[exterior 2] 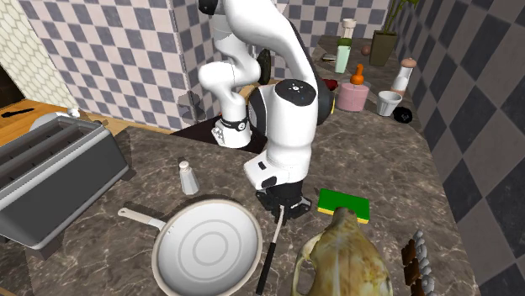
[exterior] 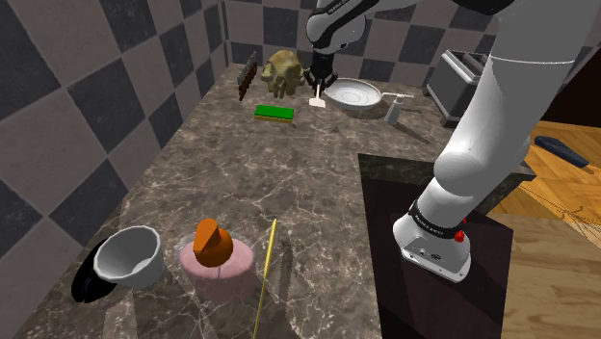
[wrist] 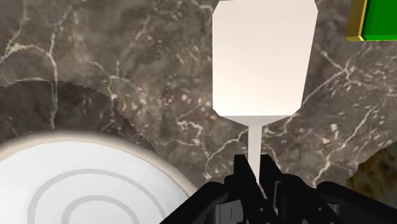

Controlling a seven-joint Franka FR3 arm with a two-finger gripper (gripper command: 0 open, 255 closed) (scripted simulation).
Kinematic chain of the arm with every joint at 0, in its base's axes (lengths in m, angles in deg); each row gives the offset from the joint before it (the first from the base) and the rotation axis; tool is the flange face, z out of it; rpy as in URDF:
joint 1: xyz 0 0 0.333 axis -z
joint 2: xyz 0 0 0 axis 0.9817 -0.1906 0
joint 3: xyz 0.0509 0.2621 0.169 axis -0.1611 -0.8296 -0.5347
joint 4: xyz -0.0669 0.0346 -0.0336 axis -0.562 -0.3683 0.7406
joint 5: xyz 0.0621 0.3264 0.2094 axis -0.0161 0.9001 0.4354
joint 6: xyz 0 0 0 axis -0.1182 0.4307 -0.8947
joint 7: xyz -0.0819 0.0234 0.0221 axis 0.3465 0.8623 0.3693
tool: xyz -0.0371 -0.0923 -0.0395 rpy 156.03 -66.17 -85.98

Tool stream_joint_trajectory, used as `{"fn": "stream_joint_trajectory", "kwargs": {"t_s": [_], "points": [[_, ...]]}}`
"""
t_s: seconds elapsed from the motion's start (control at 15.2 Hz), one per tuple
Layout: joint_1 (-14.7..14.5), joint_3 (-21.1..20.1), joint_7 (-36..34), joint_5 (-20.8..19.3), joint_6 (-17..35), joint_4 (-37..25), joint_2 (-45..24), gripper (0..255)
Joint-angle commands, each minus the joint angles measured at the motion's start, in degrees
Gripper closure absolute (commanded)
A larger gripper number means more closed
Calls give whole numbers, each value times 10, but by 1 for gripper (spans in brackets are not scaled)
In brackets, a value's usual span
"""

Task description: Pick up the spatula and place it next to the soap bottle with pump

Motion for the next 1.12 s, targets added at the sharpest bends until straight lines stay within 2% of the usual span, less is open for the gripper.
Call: {"fn": "stream_joint_trajectory", "kwargs": {"t_s": [0.0, 1.06], "points": [[0, 0, 0, 0, -16, -8, 8, 255], [-1, 0, 2, -2, -130, -74, 56, 255]]}}
